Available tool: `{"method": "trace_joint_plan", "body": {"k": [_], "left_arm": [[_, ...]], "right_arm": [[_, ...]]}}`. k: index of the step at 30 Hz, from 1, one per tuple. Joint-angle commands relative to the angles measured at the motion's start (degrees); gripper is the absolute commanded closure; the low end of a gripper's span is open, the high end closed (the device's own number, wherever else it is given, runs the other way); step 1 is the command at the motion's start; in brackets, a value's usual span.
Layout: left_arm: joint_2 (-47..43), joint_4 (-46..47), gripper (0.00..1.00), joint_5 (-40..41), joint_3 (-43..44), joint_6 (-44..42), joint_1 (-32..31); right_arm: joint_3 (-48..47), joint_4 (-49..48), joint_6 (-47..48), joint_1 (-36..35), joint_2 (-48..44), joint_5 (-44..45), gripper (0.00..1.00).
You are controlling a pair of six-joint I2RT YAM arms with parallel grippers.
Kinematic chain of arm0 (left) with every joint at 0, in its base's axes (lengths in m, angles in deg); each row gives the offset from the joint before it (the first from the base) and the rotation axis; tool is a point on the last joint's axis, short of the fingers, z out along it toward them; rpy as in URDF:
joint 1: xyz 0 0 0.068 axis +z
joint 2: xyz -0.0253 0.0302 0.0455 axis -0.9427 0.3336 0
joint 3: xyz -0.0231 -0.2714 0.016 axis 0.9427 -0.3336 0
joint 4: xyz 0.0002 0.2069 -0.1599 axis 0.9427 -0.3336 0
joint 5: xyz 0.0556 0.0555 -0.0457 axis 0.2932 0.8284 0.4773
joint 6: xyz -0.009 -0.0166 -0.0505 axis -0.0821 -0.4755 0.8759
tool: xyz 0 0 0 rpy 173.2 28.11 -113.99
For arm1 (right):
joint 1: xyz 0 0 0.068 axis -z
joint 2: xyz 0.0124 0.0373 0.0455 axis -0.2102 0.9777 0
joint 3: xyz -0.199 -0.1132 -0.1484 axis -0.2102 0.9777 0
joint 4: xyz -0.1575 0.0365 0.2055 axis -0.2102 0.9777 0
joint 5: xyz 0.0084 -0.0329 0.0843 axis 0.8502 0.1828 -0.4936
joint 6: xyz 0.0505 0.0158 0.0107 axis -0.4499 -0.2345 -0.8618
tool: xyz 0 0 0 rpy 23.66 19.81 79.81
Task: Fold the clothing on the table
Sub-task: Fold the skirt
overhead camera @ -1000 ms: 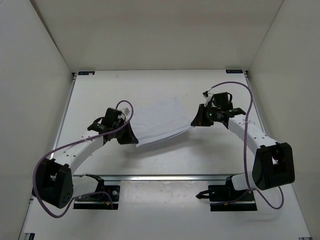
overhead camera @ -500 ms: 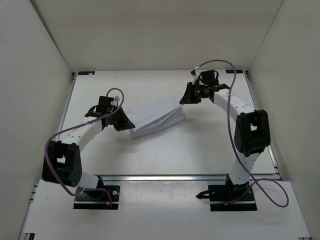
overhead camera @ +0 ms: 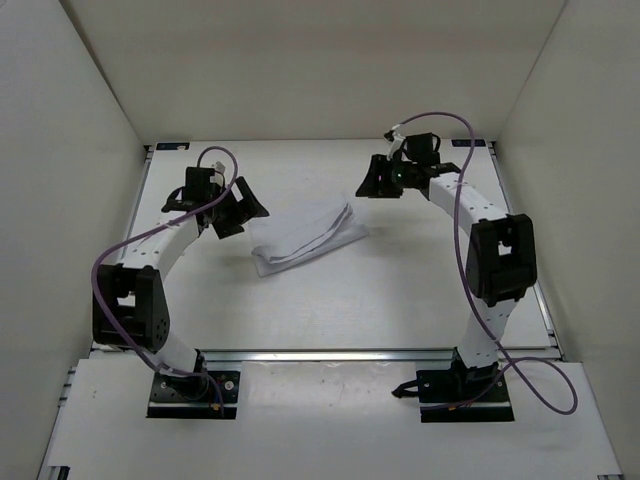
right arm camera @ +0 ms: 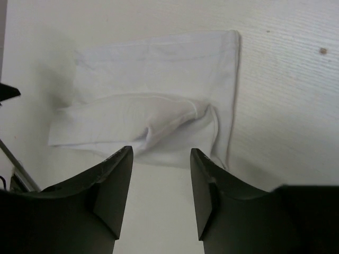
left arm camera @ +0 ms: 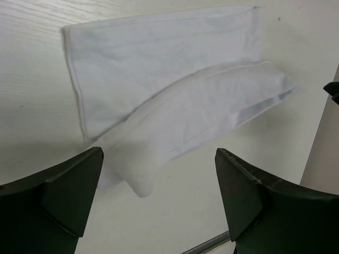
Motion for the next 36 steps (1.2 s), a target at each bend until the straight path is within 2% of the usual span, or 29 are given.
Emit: {"method": "trace_joint_plan", "body": {"k": [1,3,5,7,8,9,10,11,13,14,15,17,19,25,36], "left_arm": [[-3.5,0.4,0.02,-0.3,-0.9,-1.6,-2.3],[-6.1,0.0,0.02,0.5,-3.6,0.1,-4.7],[-8.4,-0.7,0.02,3.0,-9.0,1.8,-7.1],[-12.7,3.3,0.01,2.4,-15.1,5.6,-7.7],[-14.7,6.2,0.01,1.0,-19.1,8.3,-7.3],[-16.0,7.2,0.05,-0.3,-22.2,10.7,-6.9],[-16.9,8.5,0.09,0.2,-22.8,12.3,-7.0],[-17.9,8.6,0.12,1.5,-23.7,12.7,-6.8],[-18.9,10.4,0.37,2.5,-24.3,13.6,-7.9],[-18.9,11.5,0.54,2.3,-24.8,14.2,-8.0],[-18.5,12.6,0.63,1.2,-25.7,14.4,-7.7],[-17.1,16.6,0.88,-0.8,-27.8,15.7,-7.4],[-15.0,18.3,1.0,-0.5,-28.2,16.6,-8.1],[-6.9,21.9,1.0,-0.5,-25.5,15.7,-7.7],[3.7,27.6,1.0,1.7,-14.1,14.7,-3.6]], "right_arm": [[5.5,-4.7,0.1,2.3,-6.5,0.0,0.58],[8.0,-3.4,0.8,2.4,-7.1,0.8,0.57],[10.3,-3.5,1.4,2.1,-7.8,1.7,0.52],[11.6,-4.8,0.8,2.0,-7.8,1.1,0.51],[11.9,-5.2,0.3,2.0,-7.1,0.3,0.55],[11.5,-5.1,0.2,1.7,-6.2,-0.2,0.62],[10.7,-4.7,-0.1,1.6,-5.8,-0.5,0.72],[9.4,-3.7,0.5,1.3,-5.3,-0.6,0.79],[7.7,-2.6,1.4,0.8,-2.6,-1.3,0.96],[6.1,-1.7,2.2,0.5,-1.2,-0.5,0.99],[4.7,-1.2,2.5,0.3,-0.5,-0.3,1.0],[1.0,0.4,3.1,-0.2,2.8,-0.7,1.0],[-2.5,2.0,3.4,-0.4,5.5,-1.0,1.0],[-11.7,6.4,4.6,-1.4,13.1,-2.0,1.0],[-22.1,4.9,1.8,-0.7,19.5,-4.9,1.0]]}}
